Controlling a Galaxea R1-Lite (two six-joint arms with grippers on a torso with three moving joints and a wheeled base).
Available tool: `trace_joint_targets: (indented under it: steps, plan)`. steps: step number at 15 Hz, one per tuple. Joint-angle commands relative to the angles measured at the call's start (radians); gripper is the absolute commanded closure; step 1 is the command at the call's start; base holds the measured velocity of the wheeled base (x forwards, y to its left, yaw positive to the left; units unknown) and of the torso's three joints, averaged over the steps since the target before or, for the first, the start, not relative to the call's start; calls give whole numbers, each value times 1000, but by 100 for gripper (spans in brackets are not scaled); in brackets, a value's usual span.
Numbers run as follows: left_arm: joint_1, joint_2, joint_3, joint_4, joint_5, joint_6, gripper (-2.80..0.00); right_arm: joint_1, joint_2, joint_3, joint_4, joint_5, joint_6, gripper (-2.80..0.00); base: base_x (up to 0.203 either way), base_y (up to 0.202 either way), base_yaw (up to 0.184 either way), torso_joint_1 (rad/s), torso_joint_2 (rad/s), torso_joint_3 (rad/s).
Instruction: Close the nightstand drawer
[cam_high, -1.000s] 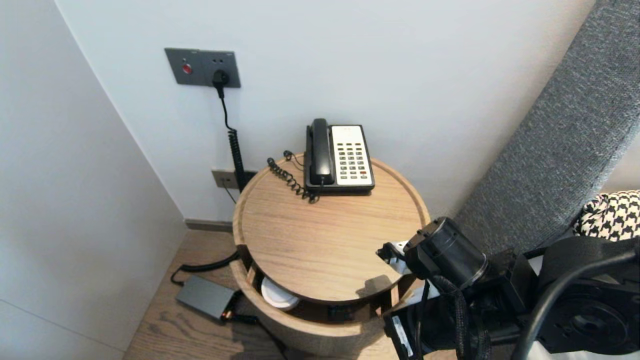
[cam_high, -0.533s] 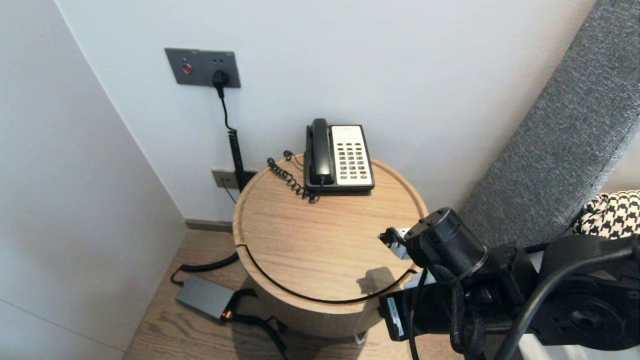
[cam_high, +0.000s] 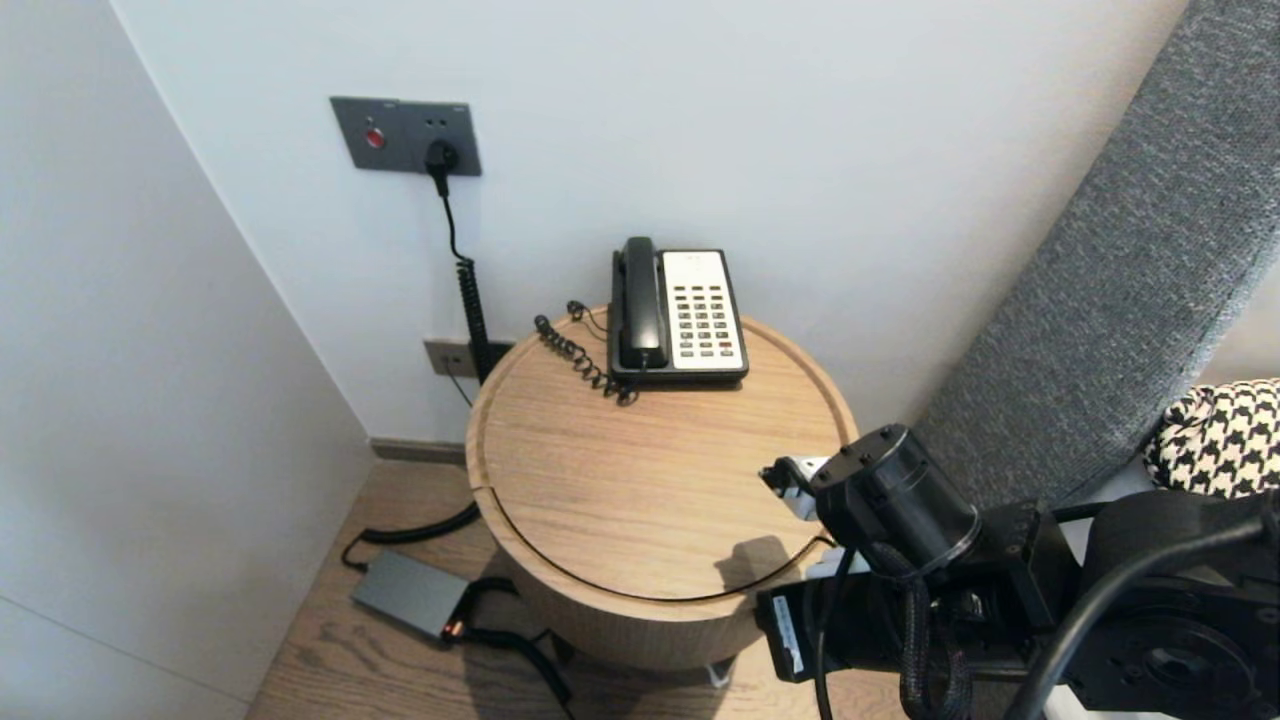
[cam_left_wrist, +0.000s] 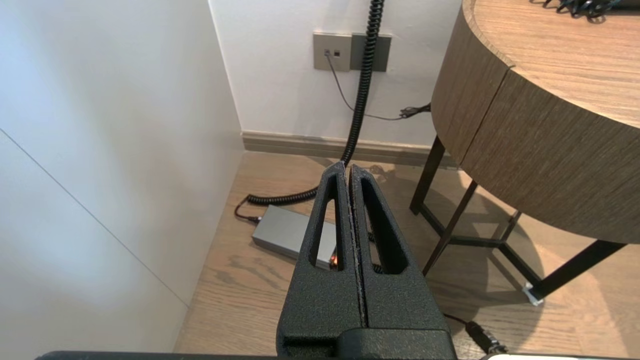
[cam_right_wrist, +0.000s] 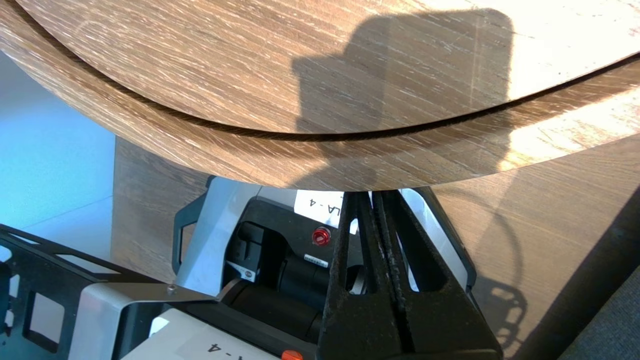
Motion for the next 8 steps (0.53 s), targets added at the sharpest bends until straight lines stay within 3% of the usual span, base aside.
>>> trace_joint_targets:
  steps: [1,4,8]
  plan:
    - [1,-2,9,-1,0,-1,0,2,-3,10,8,0,4,0,0,0,0,0,0,0]
    - [1,-2,9,-1,0,-1,0,5,-22,42,7,1,-2,0,0,0,0,0,0,0]
    - [1,-2,9,-1,0,-1,0,12,-29,125,4,3,-91,0,0,0,0,0,0,0]
